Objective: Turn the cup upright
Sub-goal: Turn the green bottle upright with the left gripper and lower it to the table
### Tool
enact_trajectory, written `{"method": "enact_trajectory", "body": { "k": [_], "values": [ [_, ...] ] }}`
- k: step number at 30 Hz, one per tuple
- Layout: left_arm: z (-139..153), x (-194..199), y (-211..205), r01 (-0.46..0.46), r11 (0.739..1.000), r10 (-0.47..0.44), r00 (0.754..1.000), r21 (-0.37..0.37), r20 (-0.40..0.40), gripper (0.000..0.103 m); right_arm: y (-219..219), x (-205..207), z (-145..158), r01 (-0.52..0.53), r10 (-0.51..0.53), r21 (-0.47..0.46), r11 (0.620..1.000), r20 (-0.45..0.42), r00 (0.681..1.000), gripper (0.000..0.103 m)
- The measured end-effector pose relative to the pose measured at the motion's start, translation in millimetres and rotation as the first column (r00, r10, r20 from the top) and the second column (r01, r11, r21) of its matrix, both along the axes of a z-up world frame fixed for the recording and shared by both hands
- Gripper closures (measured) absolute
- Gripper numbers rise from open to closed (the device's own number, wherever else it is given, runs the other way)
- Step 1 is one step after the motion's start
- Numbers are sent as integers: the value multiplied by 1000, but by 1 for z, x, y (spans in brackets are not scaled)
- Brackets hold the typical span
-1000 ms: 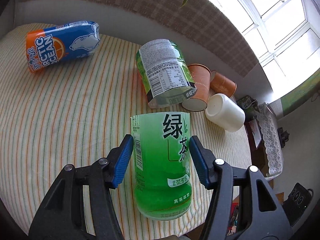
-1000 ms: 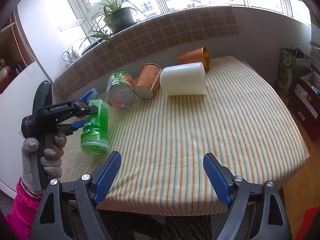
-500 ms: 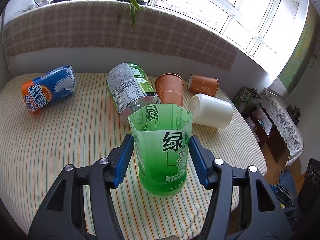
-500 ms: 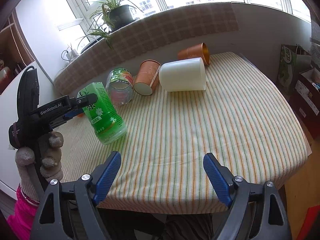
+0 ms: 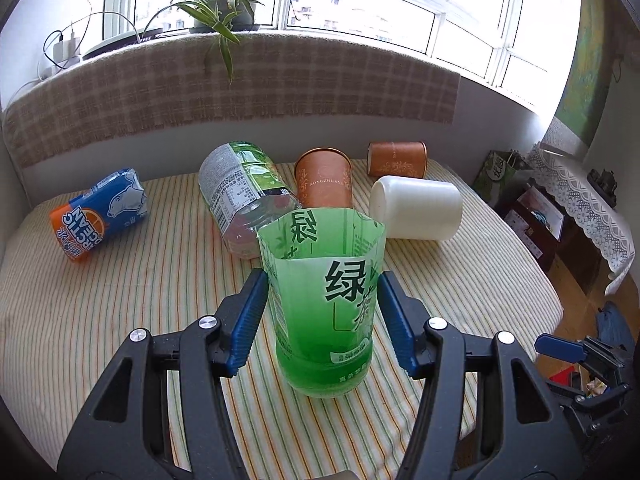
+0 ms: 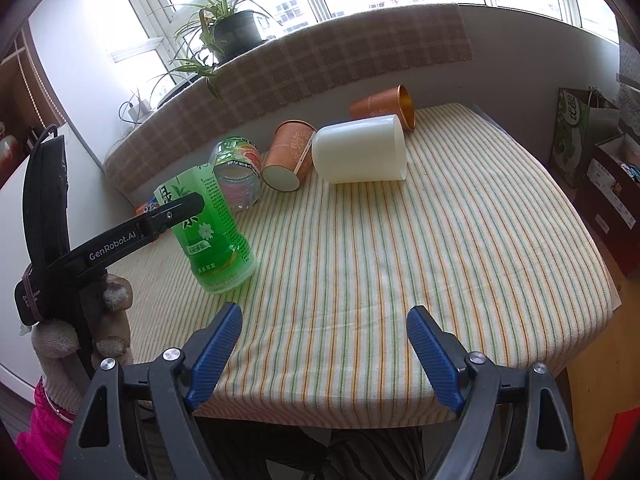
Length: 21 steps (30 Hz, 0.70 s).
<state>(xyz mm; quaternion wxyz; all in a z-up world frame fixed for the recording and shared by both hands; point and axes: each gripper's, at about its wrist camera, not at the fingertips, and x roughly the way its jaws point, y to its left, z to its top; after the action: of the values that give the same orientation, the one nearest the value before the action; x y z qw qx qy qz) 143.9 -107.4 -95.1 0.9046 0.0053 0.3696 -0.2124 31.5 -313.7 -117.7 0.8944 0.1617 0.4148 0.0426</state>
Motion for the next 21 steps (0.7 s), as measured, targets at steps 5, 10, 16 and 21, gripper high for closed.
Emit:
{"method": "enact_trajectory", "body": {
  "k": [5, 10, 16, 21],
  "values": [
    [-2, -5, 1, 26, 999, -26, 999, -18, -19, 45, 5, 2, 2, -17, 17, -4, 1000, 6, 1000, 17],
    [-5, -7, 6, 29, 998, -33, 998, -64, -55, 45, 5, 1, 3, -16, 16, -6, 1000, 8, 1000, 17],
    [-7, -10, 9, 33, 996, -39, 997, -83, -70, 45, 4, 1, 4, -15, 15, -8, 1000, 10, 1000, 17],
    [-8, -14, 10, 34, 995, -41, 996, -89, -75, 45, 6, -1, 5, -23, 23, -10, 1000, 13, 1000, 17]
  ]
}}
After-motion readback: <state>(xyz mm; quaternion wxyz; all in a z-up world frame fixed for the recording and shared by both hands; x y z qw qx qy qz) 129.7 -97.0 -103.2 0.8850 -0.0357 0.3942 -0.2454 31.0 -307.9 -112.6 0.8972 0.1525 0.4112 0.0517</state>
